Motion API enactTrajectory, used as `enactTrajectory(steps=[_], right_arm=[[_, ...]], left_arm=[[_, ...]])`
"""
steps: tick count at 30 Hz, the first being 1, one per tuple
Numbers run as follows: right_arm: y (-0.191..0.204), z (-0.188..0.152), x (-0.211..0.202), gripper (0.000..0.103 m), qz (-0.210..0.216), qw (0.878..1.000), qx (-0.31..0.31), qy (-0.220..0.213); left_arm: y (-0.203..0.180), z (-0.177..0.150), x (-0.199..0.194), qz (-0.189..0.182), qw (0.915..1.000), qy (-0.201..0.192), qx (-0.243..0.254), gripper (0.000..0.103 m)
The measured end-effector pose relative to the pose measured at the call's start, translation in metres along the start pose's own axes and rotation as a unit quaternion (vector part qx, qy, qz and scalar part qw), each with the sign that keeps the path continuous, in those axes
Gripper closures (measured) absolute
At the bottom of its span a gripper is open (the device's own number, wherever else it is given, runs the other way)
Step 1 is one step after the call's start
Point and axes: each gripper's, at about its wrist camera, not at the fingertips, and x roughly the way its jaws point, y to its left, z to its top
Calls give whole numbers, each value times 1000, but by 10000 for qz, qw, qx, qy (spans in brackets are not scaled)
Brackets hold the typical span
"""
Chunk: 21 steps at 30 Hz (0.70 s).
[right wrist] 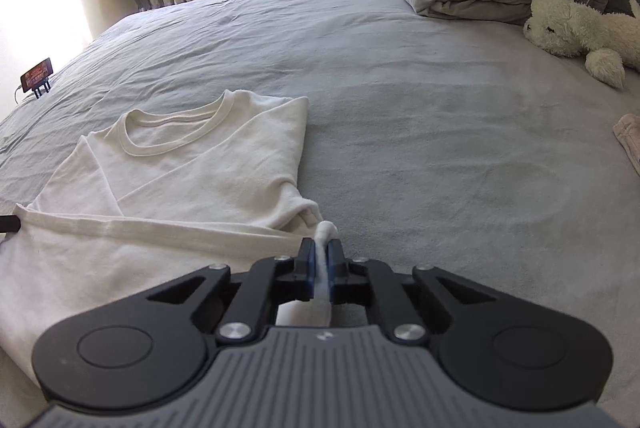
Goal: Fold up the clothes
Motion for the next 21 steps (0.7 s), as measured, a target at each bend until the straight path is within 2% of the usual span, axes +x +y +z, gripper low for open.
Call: enactTrajectory(steps=[2,6,12,16,21], right_arm=[[2,1,-5,98,-69,9999,-44,-98],[7,6,-15,98,-189,9991,-49,-390],[19,31,-22,98,-495,9934,-320,-979],[22,64,9,98,-661,9914,-403,-1058],[27,88,68,98,-955,9910,-403,-841]], left_arm=[[-1,2,-5,-6,10000,-81,-25,98],[-11,6,-24,28,9986,-452,275,98],[-15,39,-14,116,9974,-641,313,98],[-18,71,15,315,9963,-705,377,98],[-19,97,69,710,9951,-555,395,98]])
